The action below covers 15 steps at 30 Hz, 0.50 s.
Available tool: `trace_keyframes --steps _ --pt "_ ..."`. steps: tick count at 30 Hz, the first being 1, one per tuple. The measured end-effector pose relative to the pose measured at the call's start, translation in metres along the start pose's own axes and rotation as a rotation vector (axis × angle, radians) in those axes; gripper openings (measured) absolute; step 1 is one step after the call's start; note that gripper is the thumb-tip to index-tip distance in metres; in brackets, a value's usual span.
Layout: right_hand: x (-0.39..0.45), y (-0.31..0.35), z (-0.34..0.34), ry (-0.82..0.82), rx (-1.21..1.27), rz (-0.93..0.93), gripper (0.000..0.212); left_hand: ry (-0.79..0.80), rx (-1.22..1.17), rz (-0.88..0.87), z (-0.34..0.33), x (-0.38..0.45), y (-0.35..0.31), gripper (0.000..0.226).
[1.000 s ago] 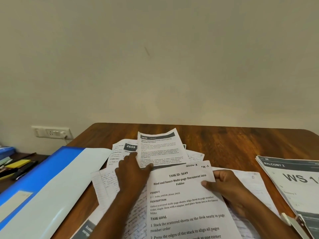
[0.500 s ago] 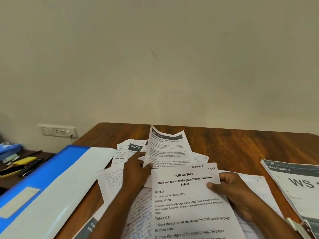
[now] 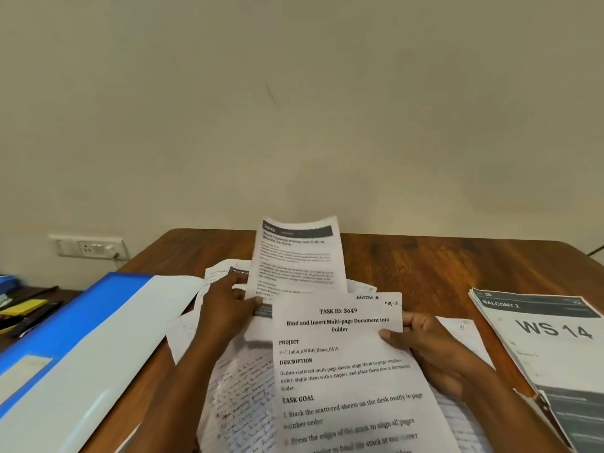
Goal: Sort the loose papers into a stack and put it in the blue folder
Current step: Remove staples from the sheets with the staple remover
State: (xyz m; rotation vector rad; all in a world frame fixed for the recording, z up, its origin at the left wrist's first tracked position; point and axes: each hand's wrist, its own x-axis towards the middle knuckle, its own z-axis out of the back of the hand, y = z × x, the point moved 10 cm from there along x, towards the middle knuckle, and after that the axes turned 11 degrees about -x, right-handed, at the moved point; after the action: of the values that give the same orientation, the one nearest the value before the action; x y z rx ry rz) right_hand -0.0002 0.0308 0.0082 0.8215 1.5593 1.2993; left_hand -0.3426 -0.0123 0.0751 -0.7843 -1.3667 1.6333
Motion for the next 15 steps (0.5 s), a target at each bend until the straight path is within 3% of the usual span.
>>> trace_keyframes --steps 7,12,15 --pt "-0.005 0.004 -0.005 0.056 0.016 0.003 0.036 0.187 0.291 0.169 -0.011 -0.046 0.011 0.053" --pt "-0.008 0.005 -0.011 0.023 -0.101 -0.029 0.033 0.29 0.408 0.181 -0.019 -0.091 0.017 0.054" --pt "-0.007 0.003 -0.011 -0.007 -0.142 -0.039 0.033 0.267 0.586 0.151 -0.015 -0.097 0.013 0.059"
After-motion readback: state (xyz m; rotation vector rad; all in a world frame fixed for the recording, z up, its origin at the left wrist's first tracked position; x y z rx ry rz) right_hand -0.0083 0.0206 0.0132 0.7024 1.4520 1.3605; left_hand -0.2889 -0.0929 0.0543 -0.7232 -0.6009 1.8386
